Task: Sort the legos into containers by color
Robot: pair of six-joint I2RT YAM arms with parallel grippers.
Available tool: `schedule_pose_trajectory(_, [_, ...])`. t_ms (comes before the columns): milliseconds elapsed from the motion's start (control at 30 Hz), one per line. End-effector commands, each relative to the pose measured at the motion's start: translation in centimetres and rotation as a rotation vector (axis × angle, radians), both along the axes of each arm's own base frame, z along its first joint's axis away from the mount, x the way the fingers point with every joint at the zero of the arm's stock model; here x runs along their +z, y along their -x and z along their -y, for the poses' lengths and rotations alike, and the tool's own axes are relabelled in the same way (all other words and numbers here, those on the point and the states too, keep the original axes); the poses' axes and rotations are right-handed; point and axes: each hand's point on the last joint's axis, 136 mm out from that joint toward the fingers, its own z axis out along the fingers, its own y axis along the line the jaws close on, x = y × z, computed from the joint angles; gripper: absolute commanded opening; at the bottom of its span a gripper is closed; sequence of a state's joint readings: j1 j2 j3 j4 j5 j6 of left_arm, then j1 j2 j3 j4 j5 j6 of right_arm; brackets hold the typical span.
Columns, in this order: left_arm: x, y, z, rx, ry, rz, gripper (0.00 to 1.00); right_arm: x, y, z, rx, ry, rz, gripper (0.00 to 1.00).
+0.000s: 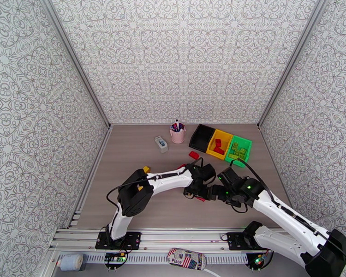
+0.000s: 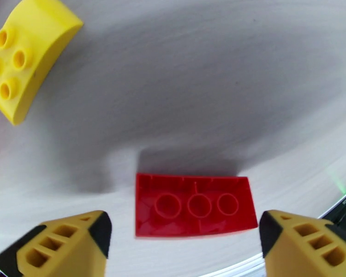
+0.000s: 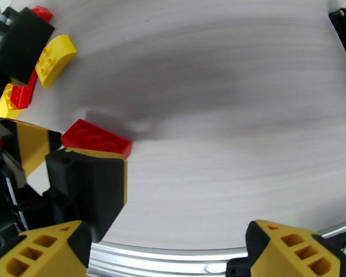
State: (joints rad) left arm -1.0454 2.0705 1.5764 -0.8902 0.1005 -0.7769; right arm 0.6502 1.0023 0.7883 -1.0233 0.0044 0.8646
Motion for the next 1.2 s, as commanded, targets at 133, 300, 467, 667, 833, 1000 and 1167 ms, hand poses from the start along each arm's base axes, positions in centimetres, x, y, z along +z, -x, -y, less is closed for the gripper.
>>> schedule_pose_trajectory(133, [4.2, -0.8, -4.5, 0.095, 0.067, 0.067, 0.94, 2.1, -2.5, -0.4, 0.039, 0.048, 0.044, 0.95])
schedule_pose_trajectory(300, [5.5, -0.9, -9.4, 0.233, 0.085, 0.097, 0.94, 1.6, -4.3, -2.2, 0.116, 0.063, 0.023, 0.92])
schedule_pose_trajectory(467, [6.2, -0.9, -15.3, 0.389, 0.098, 0.128, 0.96, -1.8, -3.9, -6.1, 0.267, 0.001, -0.094, 0.93])
schedule_pose_trajectory(667, [5.9, -0.7, -21.2, 0.553, 0.128, 0.125, 0.98, -4.8, -2.8, -9.7, 0.365, -0.006, -0.159, 0.95])
schedule_pose_trajectory(833, [5.3, -0.5, -23.6, 0.621, 0.149, 0.098, 0.99, -5.7, -4.0, -11.0, 0.404, 0.020, -0.156, 0.95])
schedule_pose_trajectory(1000, [5.1, -0.6, -23.8, 0.623, 0.148, 0.090, 0.99, -6.9, -4.7, -13.3, 0.472, -0.009, -0.188, 0.95])
schedule_pose_trajectory(1167, [4.7, -0.5, -23.8, 0.637, 0.154, 0.083, 0.98, -7.1, -4.1, -14.8, 0.495, -0.047, -0.216, 0.95])
